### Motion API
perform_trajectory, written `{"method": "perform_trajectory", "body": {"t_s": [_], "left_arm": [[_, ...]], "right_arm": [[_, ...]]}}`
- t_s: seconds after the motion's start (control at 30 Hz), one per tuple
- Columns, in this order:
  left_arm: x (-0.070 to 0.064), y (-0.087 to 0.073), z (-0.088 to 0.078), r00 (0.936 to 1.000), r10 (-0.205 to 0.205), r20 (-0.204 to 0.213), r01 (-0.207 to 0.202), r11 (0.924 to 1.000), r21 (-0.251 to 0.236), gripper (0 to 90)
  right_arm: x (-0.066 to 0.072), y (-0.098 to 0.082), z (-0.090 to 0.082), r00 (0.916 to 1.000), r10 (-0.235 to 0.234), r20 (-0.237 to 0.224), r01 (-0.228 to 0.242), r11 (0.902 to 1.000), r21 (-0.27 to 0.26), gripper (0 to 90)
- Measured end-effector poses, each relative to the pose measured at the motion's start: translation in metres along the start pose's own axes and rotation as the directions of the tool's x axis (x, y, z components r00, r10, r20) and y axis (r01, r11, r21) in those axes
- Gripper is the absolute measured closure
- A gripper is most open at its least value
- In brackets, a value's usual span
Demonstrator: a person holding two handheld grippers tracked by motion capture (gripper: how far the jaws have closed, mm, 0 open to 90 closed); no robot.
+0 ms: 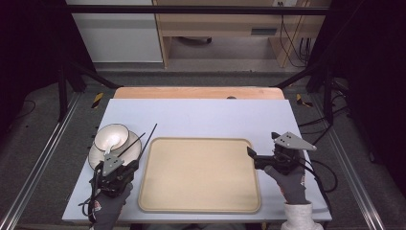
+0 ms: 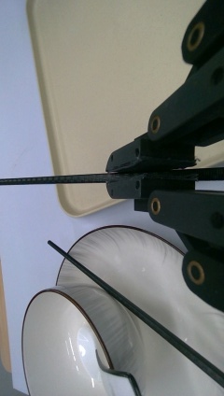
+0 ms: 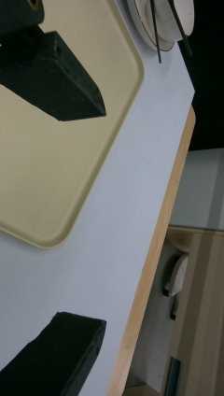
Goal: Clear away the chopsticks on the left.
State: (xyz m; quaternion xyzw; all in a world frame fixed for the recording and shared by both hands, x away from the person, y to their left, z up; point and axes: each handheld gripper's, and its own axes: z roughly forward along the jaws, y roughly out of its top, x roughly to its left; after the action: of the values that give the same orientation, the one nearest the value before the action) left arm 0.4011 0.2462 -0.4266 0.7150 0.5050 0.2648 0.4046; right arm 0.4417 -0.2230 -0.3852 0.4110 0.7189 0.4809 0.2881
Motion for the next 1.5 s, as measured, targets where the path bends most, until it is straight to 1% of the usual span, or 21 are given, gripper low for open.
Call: {"method": "perform_trajectory", "body": {"t_s": [0.07,0.17,0.2,0.23,0.27,0.33,0.4,0.43,0.53,0.57,0.67,0.7,0.73,0.8,0.9,0.93,1.1,1.2,1.3,1.33,1.5], "left_arm": [[-0.003,-0.001,0.000,0.9997,-0.025,-0.004,0.025,0.9997,-0.003,85.6],[-0.007,-0.001,0.000,0.9988,-0.049,-0.010,0.049,0.9988,-0.007,85.6],[-0.011,-0.002,0.001,0.9978,-0.065,-0.012,0.065,0.9978,-0.014,85.6],[-0.011,-0.002,0.001,0.9978,-0.065,-0.012,0.065,0.9978,-0.014,85.6],[-0.016,-0.001,0.001,0.9977,-0.066,-0.017,0.066,0.9977,-0.017,85.6],[-0.019,-0.001,0.001,0.9977,-0.064,-0.023,0.063,0.9978,-0.019,85.6],[-0.026,-0.001,0.001,0.9966,-0.075,-0.033,0.074,0.9970,-0.024,85.6],[-0.026,-0.001,0.001,0.9966,-0.075,-0.033,0.074,0.9970,-0.024,85.6],[-0.033,-0.001,0.001,0.9945,-0.078,-0.070,0.076,0.9967,-0.027,85.5],[-0.033,-0.001,0.001,0.9945,-0.078,-0.070,0.076,0.9967,-0.027,85.6],[-0.036,-0.002,0.000,0.9907,-0.104,-0.087,0.101,0.9941,-0.039,85.5],[-0.036,-0.002,0.000,0.9907,-0.104,-0.087,0.101,0.9941,-0.039,85.5],[-0.039,-0.004,0.001,0.9885,-0.124,-0.086,0.120,0.9915,-0.048,85.6],[-0.041,-0.005,0.001,0.9883,-0.121,-0.094,0.117,0.9920,-0.048,85.5],[-0.045,-0.009,0.004,0.9860,-0.133,-0.101,0.128,0.9904,-0.052,85.5],[-0.048,-0.013,0.007,0.9845,-0.146,-0.097,0.142,0.9887,-0.049,85.5],[-0.054,-0.021,0.012,0.9830,-0.153,-0.102,0.149,0.9879,-0.041,85.5],[-0.057,-0.029,0.019,0.9830,-0.148,-0.109,0.147,0.9890,-0.017,85.5],[-0.058,-0.031,0.021,0.9818,-0.152,-0.115,0.151,0.9884,-0.013,85.5],[-0.058,-0.033,0.023,0.9810,-0.149,-0.124,0.150,0.9887,-0.008,85.6],[-0.058,-0.037,0.029,0.9806,-0.139,-0.138,0.143,0.9894,0.024,85.5]], "right_arm": [[0.001,0.000,0.001,1.0000,-0.002,0.002,0.002,1.0000,0.002,1.5],[0.001,0.000,0.001,1.0000,-0.001,0.003,0.001,1.0000,-0.001,1.6],[0.001,0.000,0.001,1.0000,-0.005,0.004,0.005,1.0000,0.001,1.6],[0.001,0.000,0.001,1.0000,-0.005,0.004,0.005,1.0000,0.001,1.6],[0.001,0.000,0.000,1.0000,-0.003,0.006,0.003,1.0000,0.001,1.6],[0.001,0.000,0.000,1.0000,-0.003,0.006,0.003,1.0000,-0.002,1.6],[0.001,0.000,-0.001,1.0000,0.002,0.004,-0.001,1.0000,-0.009,1.7],[0.001,0.000,-0.001,1.0000,0.002,0.004,-0.001,1.0000,-0.009,1.7],[0.001,0.000,-0.002,1.0000,0.004,0.003,-0.004,1.0000,-0.009,1.8],[0.001,0.000,-0.002,1.0000,0.004,0.004,-0.004,1.0000,-0.007,1.8],[0.000,0.001,-0.002,1.0000,0.003,0.005,-0.003,0.9999,-0.010,1.8],[0.000,0.001,-0.002,1.0000,0.001,0.005,-0.001,1.0000,-0.009,1.8],[0.001,0.001,-0.002,1.0000,0.005,0.002,-0.005,1.0000,-0.007,1.8],[0.001,0.000,-0.002,1.0000,0.005,0.003,-0.005,1.0000,-0.007,1.8],[0.001,0.000,-0.002,1.0000,0.004,0.004,-0.004,1.0000,-0.009,1.7],[0.001,0.000,-0.002,1.0000,0.006,0.006,-0.006,0.9999,-0.010,1.6],[0.001,0.000,-0.001,1.0000,0.007,0.006,-0.007,0.9999,-0.011,1.4],[0.002,0.000,-0.001,1.0000,0.008,-0.001,-0.008,0.9999,-0.014,1.3],[0.002,0.000,0.000,0.9999,0.011,0.001,-0.011,0.9998,-0.014,1.3],[0.002,0.000,0.000,0.9999,0.014,-0.002,-0.014,0.9998,-0.014,1.3],[0.002,0.000,0.001,1.0000,0.009,-0.002,-0.010,0.9999,-0.010,1.5]]}}
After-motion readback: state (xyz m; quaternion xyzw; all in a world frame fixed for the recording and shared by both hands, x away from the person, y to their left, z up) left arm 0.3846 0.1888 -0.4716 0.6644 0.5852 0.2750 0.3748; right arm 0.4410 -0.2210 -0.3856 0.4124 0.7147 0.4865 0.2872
